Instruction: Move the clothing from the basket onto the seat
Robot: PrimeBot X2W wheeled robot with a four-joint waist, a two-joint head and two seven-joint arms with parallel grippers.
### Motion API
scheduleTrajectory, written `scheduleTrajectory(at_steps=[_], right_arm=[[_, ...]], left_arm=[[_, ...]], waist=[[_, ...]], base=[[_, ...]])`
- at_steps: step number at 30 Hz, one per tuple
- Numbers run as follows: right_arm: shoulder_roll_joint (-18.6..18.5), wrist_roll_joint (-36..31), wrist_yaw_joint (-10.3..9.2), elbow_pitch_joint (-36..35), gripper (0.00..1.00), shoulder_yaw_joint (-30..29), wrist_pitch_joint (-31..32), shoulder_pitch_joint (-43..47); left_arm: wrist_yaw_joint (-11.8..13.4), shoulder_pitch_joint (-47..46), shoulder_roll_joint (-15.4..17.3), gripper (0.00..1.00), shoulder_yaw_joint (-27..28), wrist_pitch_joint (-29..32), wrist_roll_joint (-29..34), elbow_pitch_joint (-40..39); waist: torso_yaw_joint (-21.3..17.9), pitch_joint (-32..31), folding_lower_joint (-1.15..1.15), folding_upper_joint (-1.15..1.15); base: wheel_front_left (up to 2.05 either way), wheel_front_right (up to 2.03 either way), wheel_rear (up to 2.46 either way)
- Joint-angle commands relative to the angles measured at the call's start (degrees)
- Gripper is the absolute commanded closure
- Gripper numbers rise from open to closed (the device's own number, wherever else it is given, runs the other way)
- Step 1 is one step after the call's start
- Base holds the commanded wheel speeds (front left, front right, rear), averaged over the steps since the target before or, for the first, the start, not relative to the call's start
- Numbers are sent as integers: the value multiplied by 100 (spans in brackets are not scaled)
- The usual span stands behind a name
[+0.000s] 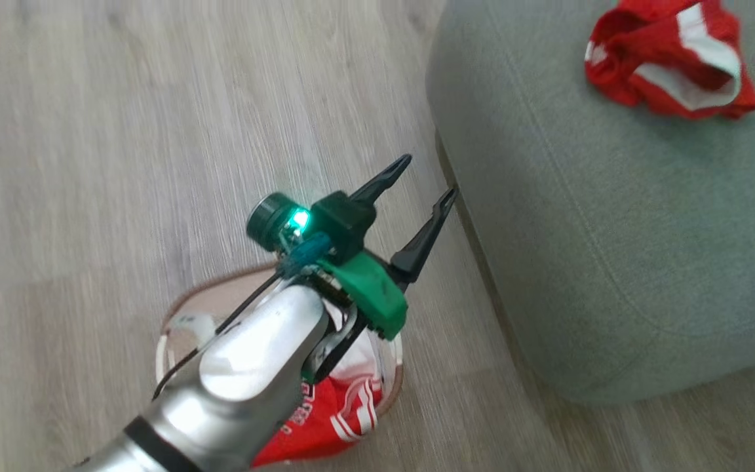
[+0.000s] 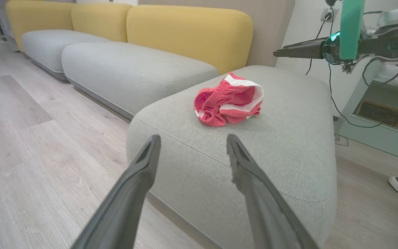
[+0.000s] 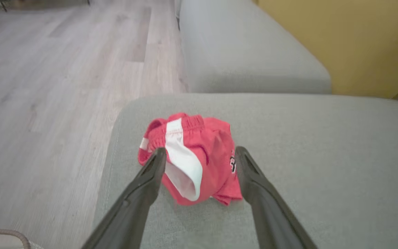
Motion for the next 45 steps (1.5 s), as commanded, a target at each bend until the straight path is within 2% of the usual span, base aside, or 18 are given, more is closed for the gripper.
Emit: scheduleTrajectory(at_steps=[1, 6, 11, 14, 18, 22, 29, 36, 45], right_arm=[[-231, 43, -1, -140, 0, 54, -103, 142], [-503, 229, -1, -598, 0, 173, -606, 234], [-794, 196, -1, -901, 0, 32, -1039, 375], [-884, 60, -1, -1123, 0, -295, -1127, 557], [-872, -259, -1, -1652, 0, -1245, -1137, 1086], [-589, -666, -1, -2182, 0, -2235, -1138, 2045], [240, -1425, -1, -3154, 0, -3645, -1139, 3695], [989, -1994, -1, -3901, 0, -4295, -1139, 4690], [1957, -2505, -1, -4552, 0, -4954, -1140, 5569]], left_arm=[[22, -94, 106, 0, 239, -69, -33, -221], [130, 221, 263, 0, 466, -70, -55, -496], [243, 512, 455, 0, 724, -70, -60, -744], [323, 682, 584, 0, 886, -70, -59, -898], [427, 918, 729, 0, 1078, -70, -65, -1084], [552, 1174, 851, 0, 1287, -71, -79, -1231], [787, 1680, 961, 0, 1674, -71, -55, -1471], [1009, 2138, 983, 0, 2126, -71, 67, -1672], [1217, 2914, 721, 0, 3002, -71, 534, -2037]], waist=[[20, -276, 0, 0], [113, -556, 0, 0], [257, -769, 0, 0], [354, -870, 0, 0], [507, -991, 0, 0], [666, -1098, 0, 0], [977, -1195, 0, 0], [1205, -1202, 0, 0], [1520, -1250, 0, 0]], base=[[0, 0, 0], [0, 0, 0], [0, 0, 0], [0, 0, 0], [0, 0, 0], [0, 0, 0], [0, 0, 0], [0, 0, 0], [0, 0, 0]])
